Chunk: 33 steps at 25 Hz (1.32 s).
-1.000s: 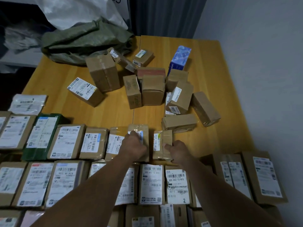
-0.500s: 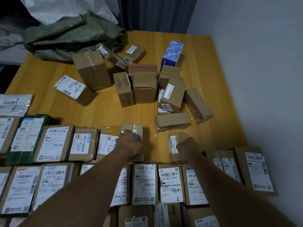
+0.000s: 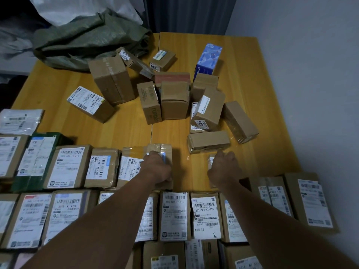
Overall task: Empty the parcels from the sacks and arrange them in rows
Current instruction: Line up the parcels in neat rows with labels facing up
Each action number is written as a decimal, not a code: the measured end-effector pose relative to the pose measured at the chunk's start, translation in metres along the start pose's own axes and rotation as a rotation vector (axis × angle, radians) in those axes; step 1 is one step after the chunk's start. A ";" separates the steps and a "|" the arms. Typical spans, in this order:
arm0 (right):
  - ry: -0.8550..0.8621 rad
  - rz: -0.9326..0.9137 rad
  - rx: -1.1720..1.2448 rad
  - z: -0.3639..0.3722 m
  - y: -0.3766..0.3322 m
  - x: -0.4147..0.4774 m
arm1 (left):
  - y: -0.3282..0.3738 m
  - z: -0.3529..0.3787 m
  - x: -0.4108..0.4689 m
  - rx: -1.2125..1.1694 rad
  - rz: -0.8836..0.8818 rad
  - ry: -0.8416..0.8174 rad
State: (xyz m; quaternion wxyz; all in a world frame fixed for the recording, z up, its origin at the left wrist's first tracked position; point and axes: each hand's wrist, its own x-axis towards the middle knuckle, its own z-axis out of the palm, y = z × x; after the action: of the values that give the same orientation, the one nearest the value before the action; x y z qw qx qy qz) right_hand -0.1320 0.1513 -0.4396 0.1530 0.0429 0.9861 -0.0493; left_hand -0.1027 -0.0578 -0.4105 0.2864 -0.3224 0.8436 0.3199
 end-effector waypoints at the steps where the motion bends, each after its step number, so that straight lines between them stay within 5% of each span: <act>1: 0.086 -0.036 0.039 -0.005 -0.003 0.004 | 0.001 0.000 0.000 0.001 -0.004 -0.005; 4: 0.270 -0.253 0.049 -0.016 -0.014 0.019 | 0.002 0.002 -0.001 0.005 -0.009 0.000; 9: 0.090 -0.345 -0.087 -0.018 -0.021 0.040 | 0.001 0.002 0.001 0.006 -0.010 0.012; 18: 0.112 -0.484 -0.229 -0.041 -0.031 0.037 | 0.003 0.002 -0.001 0.033 -0.022 0.003; 21: 0.011 -0.345 0.109 -0.063 -0.038 0.039 | 0.007 0.000 -0.004 0.049 -0.028 0.003; 25: -0.427 0.069 0.859 -0.067 -0.038 0.032 | 0.008 -0.001 -0.005 0.050 -0.028 -0.004; 33: -0.477 0.193 0.820 -0.040 -0.021 0.026 | 0.007 0.000 -0.004 0.049 -0.025 -0.006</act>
State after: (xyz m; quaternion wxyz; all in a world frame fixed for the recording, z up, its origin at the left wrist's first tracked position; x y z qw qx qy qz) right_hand -0.1710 0.1368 -0.4084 0.3492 0.1784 0.8142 -0.4281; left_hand -0.1052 -0.0516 -0.4052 0.3006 -0.3247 0.8463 0.2966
